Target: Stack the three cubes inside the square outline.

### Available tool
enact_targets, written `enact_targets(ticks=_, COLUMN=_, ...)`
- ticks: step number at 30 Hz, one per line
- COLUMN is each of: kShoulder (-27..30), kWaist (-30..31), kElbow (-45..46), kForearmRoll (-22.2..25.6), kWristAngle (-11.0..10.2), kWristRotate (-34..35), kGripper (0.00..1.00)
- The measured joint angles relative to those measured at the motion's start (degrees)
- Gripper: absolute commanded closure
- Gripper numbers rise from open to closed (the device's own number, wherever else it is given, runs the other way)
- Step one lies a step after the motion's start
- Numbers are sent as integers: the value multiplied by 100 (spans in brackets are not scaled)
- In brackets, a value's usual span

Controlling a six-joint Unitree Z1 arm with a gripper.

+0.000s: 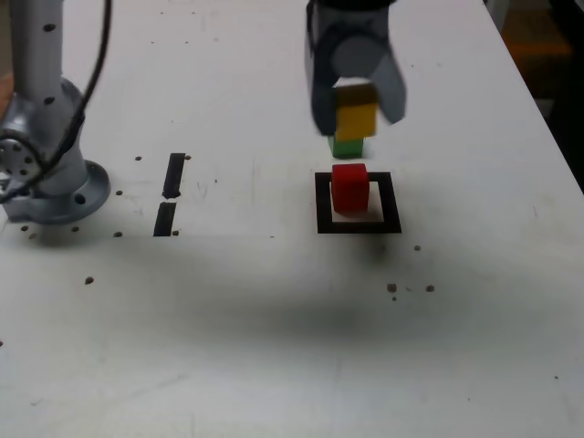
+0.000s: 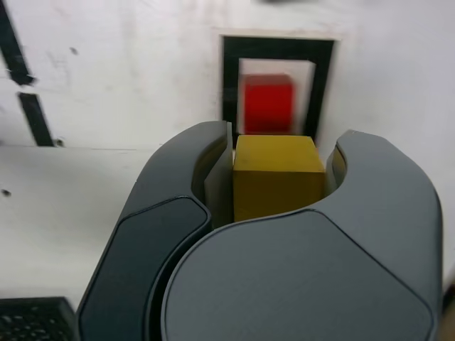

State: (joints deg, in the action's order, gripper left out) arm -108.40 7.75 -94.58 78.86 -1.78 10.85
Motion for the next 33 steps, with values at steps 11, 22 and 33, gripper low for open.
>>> enact_targets(ticks=11, kShoulder=-226, kWaist=0, kElbow=491, kForearmRoll=-617, kWristAngle=4, kWristRotate=8, kGripper=75)
enact_targets(ticks=22, kShoulder=-332, kWaist=-9, kElbow=1038, kForearmRoll=-1251, kWristAngle=-6, kWristRotate=76, kGripper=75)
enact_targets(ticks=33, kShoulder=-332, kWaist=-21, kElbow=1090, kForearmRoll=-1336, kWristAngle=-132, kWristRotate=110, kGripper=64)
